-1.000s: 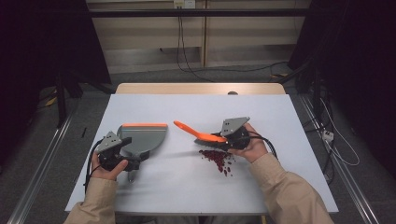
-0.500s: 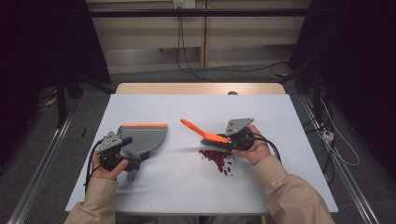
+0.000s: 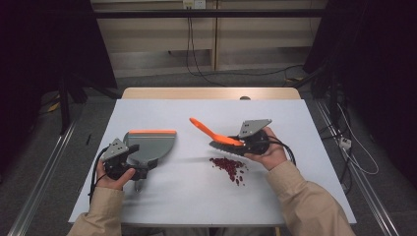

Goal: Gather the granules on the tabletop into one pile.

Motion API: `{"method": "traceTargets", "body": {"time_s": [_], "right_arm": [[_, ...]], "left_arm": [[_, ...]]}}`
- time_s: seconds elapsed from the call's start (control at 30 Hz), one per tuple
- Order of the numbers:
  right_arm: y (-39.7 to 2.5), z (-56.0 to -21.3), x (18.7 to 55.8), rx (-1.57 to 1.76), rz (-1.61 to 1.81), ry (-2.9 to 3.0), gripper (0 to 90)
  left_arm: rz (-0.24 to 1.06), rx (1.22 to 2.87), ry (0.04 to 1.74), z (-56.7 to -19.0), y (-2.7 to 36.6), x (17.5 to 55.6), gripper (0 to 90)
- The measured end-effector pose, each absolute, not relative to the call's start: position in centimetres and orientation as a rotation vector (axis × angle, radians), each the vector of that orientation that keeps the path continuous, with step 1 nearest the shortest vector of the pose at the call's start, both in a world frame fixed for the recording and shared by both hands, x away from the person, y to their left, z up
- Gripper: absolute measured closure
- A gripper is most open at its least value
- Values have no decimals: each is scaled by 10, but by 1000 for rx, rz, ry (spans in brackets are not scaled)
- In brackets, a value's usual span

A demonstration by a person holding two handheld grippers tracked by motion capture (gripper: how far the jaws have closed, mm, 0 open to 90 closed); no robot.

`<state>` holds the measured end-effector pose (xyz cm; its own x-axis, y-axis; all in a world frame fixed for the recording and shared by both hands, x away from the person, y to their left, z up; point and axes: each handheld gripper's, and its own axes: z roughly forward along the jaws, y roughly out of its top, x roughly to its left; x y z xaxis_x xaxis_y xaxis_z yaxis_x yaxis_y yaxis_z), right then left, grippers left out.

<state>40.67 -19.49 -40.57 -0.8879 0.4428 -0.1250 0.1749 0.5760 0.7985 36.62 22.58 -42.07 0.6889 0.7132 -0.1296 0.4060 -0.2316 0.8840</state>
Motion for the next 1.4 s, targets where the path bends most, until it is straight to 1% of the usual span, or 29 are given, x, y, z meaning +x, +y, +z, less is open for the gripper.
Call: {"method": "traceTargets", "body": {"time_s": [0.17, 0.33, 0.57, 0.67, 0.8, 0.97, 1.13, 1.4], "right_arm": [[-209, -397, 414, 576, 1198, 2465, 711], [-214, -405, 420, 630, 1199, 2464, 711], [-206, -426, 424, 628, 1121, 2504, 711], [-203, -427, 423, 635, 1154, 2509, 711], [-198, -425, 419, 601, 1166, 2541, 711], [-201, -409, 412, 614, 1252, 2507, 711], [-197, -398, 395, 593, 1355, 2568, 711], [-193, -406, 368, 531, 1418, 2698, 711]], "left_arm": [[370, 1860, 876, -420, 226, 366, 54], [369, 1863, 878, -421, 226, 366, 53], [367, 1862, 877, -421, 226, 366, 53], [367, 1858, 879, -421, 226, 366, 53], [367, 1861, 877, -421, 226, 366, 54], [367, 1859, 880, -421, 226, 367, 53], [369, 1859, 878, -421, 226, 366, 53], [367, 1858, 878, -421, 226, 366, 53]]}}
